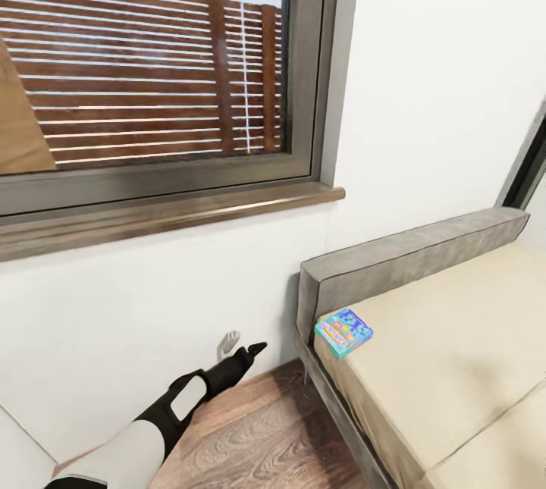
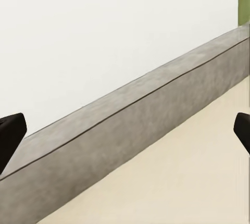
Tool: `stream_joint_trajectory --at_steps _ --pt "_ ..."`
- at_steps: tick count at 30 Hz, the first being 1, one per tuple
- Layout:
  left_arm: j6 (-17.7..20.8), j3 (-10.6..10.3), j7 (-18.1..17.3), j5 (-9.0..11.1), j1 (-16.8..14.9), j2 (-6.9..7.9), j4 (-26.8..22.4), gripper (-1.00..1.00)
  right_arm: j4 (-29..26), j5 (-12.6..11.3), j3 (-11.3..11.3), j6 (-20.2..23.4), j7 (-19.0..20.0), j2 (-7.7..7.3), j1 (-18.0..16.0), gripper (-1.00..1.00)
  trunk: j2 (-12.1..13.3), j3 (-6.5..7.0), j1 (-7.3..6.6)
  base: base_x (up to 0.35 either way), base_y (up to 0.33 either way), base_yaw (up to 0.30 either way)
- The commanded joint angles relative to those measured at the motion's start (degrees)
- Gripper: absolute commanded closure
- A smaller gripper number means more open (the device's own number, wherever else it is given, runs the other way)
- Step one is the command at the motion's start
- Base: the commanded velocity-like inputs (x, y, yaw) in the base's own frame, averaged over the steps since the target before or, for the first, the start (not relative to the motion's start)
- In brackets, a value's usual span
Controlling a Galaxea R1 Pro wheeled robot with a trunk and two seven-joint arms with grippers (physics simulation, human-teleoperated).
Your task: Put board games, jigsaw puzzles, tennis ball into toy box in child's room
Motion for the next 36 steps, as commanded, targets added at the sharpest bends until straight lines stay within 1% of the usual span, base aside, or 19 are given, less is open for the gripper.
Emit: stream_joint_trajectory --at_steps 1,2,3,7,8,12,16,17,23,36 --pt "-0.06 -0.13 -1.49 0.46 -0.02 0.12 0.09 -1.00 -0.01 0.09 -0.08 0.34 0.29 -0.01 -0.07 -1.00 -0.02 -0.05 -0.01 0.029 0.000 -0.077" --pt "-0.54 0.01 -3.77 0.47 -0.02 0.48 0.26 -1.00 -0.01 0.09 -0.08 0.34 0.29 0.00 -0.07 -1.00 -0.02 -0.05 -0.01 0.019 0.000 -0.096" --pt "-1.00 0.16 -6.42 0.58 -0.05 1.19 0.45 -1.00 -0.01 0.09 -0.08 0.34 0.29 -0.03 -0.07 -1.00 -0.02 -0.05 -0.01 0.008 0.000 -0.113" --pt "-1.12 0.06 -8.05 0.81 -0.08 1.36 0.50 -1.00 -0.04 0.09 -0.07 0.34 0.29 -0.03 -0.07 -1.00 -0.02 -0.05 -0.01 0.004 0.000 -0.117" --pt "-1.03 0.02 -10.37 0.85 -0.09 1.36 0.50 -1.00 -0.03 0.09 -0.04 0.34 0.29 -0.04 -0.07 -1.00 -0.02 -0.05 -0.01 0.002 0.000 -0.115" --pt "-0.86 0.31 -15.00 1.17 -0.07 1.65 0.55 -1.00 -0.02 0.09 0.13 0.34 0.29 0.00 -0.07 -1.00 -0.02 -0.05 -0.01 0.001 0.000 -0.099" --pt "-0.65 0.44 -16.72 1.19 -0.09 1.77 0.58 -1.00 -0.01 0.09 0.24 0.34 0.29 0.03 -0.07 -1.00 -0.02 -0.05 -0.01 0.000 0.000 -0.079" --pt "-0.32 0.41 -17.64 1.08 -0.10 1.77 0.59 -1.00 -0.04 0.09 0.26 0.34 0.29 0.03 -0.07 -1.00 -0.02 -0.05 -0.01 0.000 0.000 -0.099" --pt "-0.04 0.33 -18.01 0.95 -0.10 1.71 0.59 -1.00 -0.03 0.09 0.28 0.34 0.29 0.05 -0.07 -1.00 -0.02 -0.05 -0.01 0.000 0.000 -0.190" --pt "0.01 0.31 -17.88 0.90 -0.29 1.79 0.59 -1.00 -0.03 0.09 0.36 0.34 0.29 0.05 -0.07 -1.00 -0.02 -0.05 -0.01 0.000 0.000 -0.277"
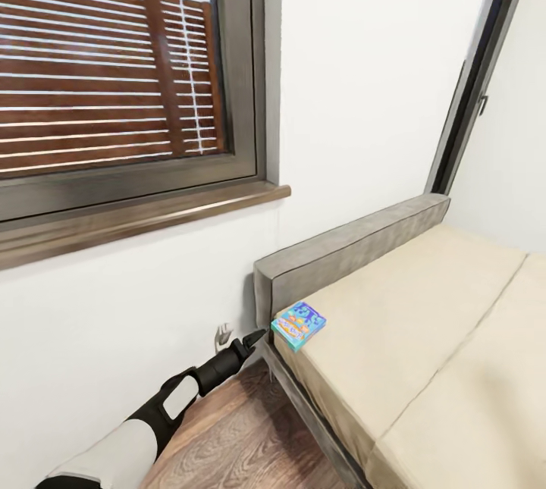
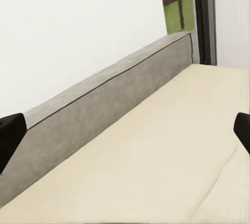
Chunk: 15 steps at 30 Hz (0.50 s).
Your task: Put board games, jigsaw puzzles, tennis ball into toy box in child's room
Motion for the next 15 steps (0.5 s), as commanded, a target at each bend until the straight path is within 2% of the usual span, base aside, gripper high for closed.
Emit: stream_joint_trajectory --at_steps 1,7,15 --pt "0.53 -0.22 0.13 0.49 -0.26 0.04 -0.01 -1.00 -0.01 0.09 -0.08 0.34 0.28 0.00 -0.07 -1.00 -0.02 -0.05 -0.01 0.000 0.000 -0.152" --pt "0.46 -0.13 2.41 0.57 -1.36 0.10 -0.01 -1.00 -0.04 0.09 -0.11 0.34 0.28 0.00 -0.07 -1.00 -0.02 -0.05 -0.01 0.000 0.000 -0.066" --pt "0.39 -0.06 3.12 0.69 -1.57 0.06 -0.01 -1.00 -0.01 0.09 -0.14 0.34 0.28 0.00 -0.07 -1.00 -0.02 -0.05 -0.01 0.000 0.000 -0.008"
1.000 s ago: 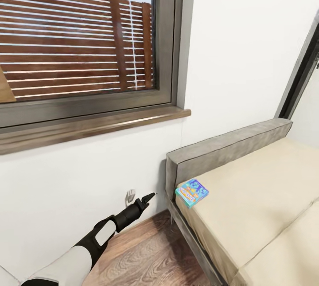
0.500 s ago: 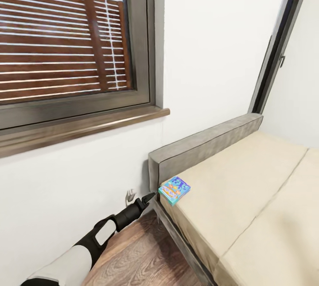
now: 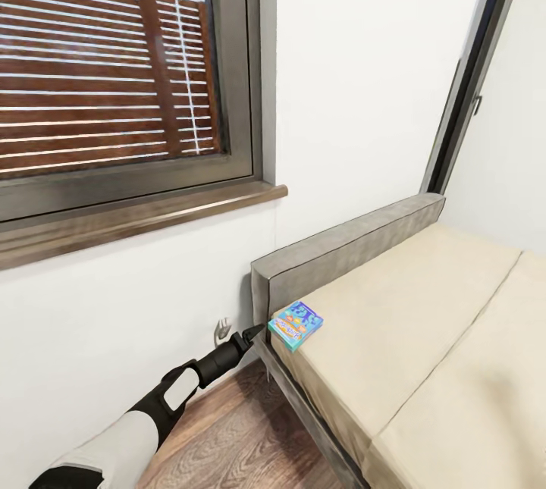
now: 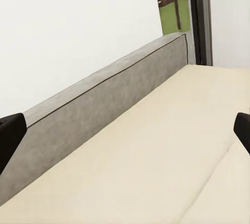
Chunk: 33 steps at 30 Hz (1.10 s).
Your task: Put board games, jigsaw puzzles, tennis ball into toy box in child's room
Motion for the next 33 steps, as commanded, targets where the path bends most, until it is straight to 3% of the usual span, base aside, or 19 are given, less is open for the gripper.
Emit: stream_joint_trajectory --at_steps 1,27,33 --pt "0.52 -0.19 -0.02 0.63 -0.03 0.02 -0.01 -1.00 -0.01 0.08 -0.09 0.34 0.29 0.00 -0.06 -1.00 -0.02 -0.05 -0.01 0.000 0.000 -0.019" --pt "0.52 -0.18 0.07 0.73 -1.42 -0.09 -0.01 -1.00 -0.02 0.08 -0.11 0.34 0.29 0.00 -0.06 -1.00 -0.02 -0.05 -0.01 0.000 0.000 -0.094" --pt "0.44 1.86 1.00 1.29 -1.45 -0.08 -0.01 -1.00 -0.03 0.08 -0.11 0.34 0.29 0.00 -0.06 -1.00 -0.02 -0.05 -0.01 0.000 0.000 -0.010"
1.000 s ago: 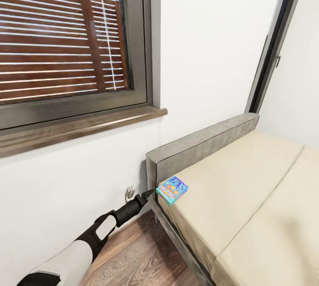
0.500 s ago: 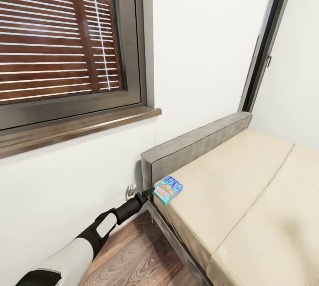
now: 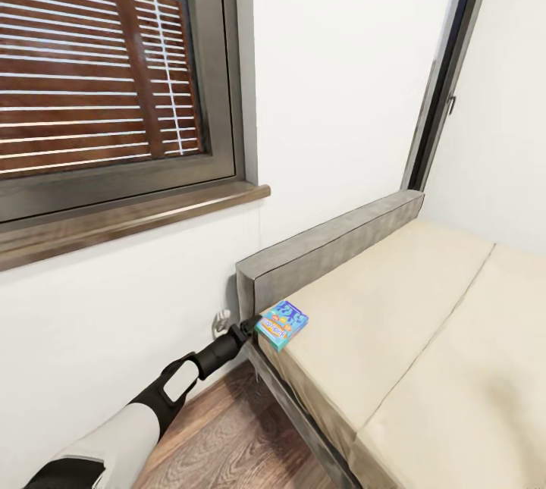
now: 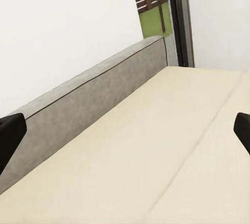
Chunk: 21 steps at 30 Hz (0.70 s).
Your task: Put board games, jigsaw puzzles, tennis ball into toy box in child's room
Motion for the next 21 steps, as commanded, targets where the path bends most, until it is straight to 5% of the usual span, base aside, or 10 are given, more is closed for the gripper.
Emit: stream_joint_trajectory --at_steps 1,11,21 --pt "0.42 -0.07 0.08 0.63 -0.03 0.03 0.00 -1.00 -0.01 0.08 -0.09 0.34 0.29 0.00 -0.06 -1.00 -0.02 -0.05 -0.01 0.000 0.000 -0.003" --pt "0.36 0.67 0.50 0.76 -0.04 0.03 0.00 -1.00 -0.01 0.08 -0.09 0.34 0.29 0.00 -0.06 -1.00 -0.02 -0.05 -0.01 0.000 0.000 -0.008" --pt "0.39 0.70 0.54 0.84 -0.04 -0.02 0.04 -1.00 0.00 0.08 -0.09 0.34 0.29 0.00 -0.06 -1.00 -0.02 -0.05 -0.01 0.000 0.000 -0.187"
